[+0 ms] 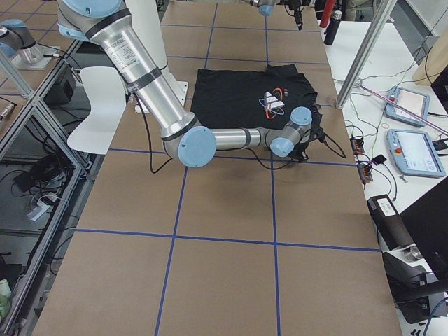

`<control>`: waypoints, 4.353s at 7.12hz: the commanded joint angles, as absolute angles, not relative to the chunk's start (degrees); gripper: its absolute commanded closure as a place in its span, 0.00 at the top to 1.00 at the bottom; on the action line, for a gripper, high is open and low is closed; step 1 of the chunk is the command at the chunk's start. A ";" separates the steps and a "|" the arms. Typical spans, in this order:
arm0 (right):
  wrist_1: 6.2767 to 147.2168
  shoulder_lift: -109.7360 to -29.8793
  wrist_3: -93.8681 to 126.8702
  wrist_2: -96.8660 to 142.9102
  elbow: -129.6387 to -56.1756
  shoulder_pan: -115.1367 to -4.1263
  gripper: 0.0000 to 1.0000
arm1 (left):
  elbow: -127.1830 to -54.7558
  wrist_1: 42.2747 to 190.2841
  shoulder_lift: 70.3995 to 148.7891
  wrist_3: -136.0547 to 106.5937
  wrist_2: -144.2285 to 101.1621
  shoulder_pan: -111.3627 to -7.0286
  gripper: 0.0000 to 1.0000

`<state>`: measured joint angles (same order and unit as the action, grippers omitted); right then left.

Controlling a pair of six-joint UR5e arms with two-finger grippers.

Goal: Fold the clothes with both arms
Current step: 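Move the right gripper to the sleeve nearest it and grasp it, then fold the grasped sleeve inward toward the collar with the right gripper, then move the left gripper to the other sleeve and grasp it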

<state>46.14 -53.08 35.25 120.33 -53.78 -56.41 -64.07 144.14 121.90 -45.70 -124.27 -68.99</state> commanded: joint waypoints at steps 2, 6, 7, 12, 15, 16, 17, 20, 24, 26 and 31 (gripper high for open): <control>46.14 -53.00 35.24 120.41 -53.35 -56.34 0.54 | -64.07 144.14 121.90 -45.70 -124.28 -68.99 1.00; 46.14 -53.00 35.33 120.41 -53.52 -56.34 0.00 | -64.07 144.14 121.90 -45.70 -124.28 -68.99 1.00; 46.14 -53.00 35.33 120.41 -53.61 -56.34 0.00 | -64.07 144.14 121.90 -45.70 -124.28 -68.99 1.00; 46.32 -52.82 38.04 128.10 -61.23 -58.35 0.00 | -64.16 144.14 121.99 -45.88 -124.37 -69.08 1.00; 46.40 -53.09 50.93 129.21 -70.38 -53.91 0.00 | -64.16 144.14 121.82 -45.88 -124.54 -69.17 1.00; 46.49 -51.78 54.20 124.33 -70.57 -50.57 0.00 | -64.16 144.14 121.82 -45.79 -124.54 -69.17 1.00; 46.76 -50.20 55.19 118.88 -70.05 -48.36 0.00 | -64.16 144.14 121.82 -45.79 -124.54 -69.17 1.00; 53.96 -38.88 56.25 109.11 -58.68 -45.97 0.00 | -64.07 144.14 121.64 -45.88 -124.54 -69.17 1.00; 53.62 -38.67 56.86 107.31 -58.62 -46.05 1.00 | -63.98 144.14 121.73 -45.79 -124.37 -69.08 1.00; 53.61 -38.58 61.77 109.15 -61.94 -46.05 1.00 | -63.98 144.14 121.99 -46.31 -124.19 -68.91 1.00; 63.40 -39.72 72.25 115.14 -74.31 -46.14 1.00 | -61.98 148.97 123.31 -56.51 -103.85 -54.00 0.98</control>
<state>58.13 -39.41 71.77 114.76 -70.37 -46.19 -62.94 148.59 122.89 -55.55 -110.01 -57.75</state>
